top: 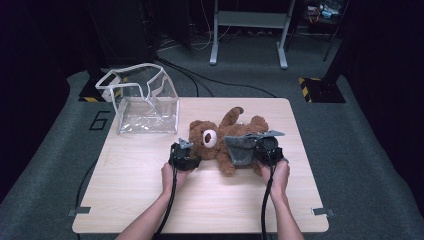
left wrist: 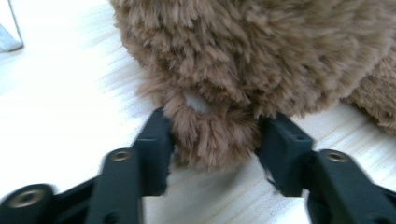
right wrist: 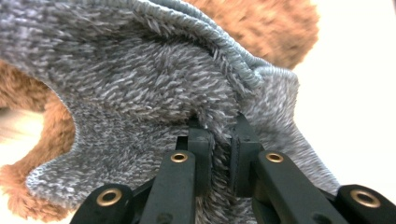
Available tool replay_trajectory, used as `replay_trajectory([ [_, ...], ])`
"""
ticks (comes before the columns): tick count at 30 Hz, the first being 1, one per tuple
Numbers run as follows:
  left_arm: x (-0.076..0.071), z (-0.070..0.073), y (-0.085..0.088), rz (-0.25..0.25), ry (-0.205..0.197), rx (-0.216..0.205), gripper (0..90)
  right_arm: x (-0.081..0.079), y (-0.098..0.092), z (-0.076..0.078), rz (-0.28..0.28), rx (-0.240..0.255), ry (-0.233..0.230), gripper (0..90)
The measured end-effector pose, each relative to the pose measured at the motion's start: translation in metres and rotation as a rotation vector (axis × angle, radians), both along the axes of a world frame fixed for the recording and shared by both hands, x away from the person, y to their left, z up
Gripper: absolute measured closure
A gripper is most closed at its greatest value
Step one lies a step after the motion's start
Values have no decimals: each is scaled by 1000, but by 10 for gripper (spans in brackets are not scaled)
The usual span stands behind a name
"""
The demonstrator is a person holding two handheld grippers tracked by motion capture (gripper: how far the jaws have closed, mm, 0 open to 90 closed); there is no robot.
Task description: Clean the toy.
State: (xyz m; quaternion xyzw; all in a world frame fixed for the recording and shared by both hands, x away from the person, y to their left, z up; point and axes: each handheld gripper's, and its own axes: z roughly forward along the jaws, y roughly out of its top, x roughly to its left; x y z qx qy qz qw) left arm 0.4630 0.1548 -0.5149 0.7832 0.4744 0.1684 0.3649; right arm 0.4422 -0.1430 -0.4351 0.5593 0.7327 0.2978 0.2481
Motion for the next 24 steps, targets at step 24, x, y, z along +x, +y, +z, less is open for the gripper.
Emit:
replay_trajectory([
  [24,-4,9,1,-22,-12,-12,579,-2,-3,-7,-15,-31,4,818],
])
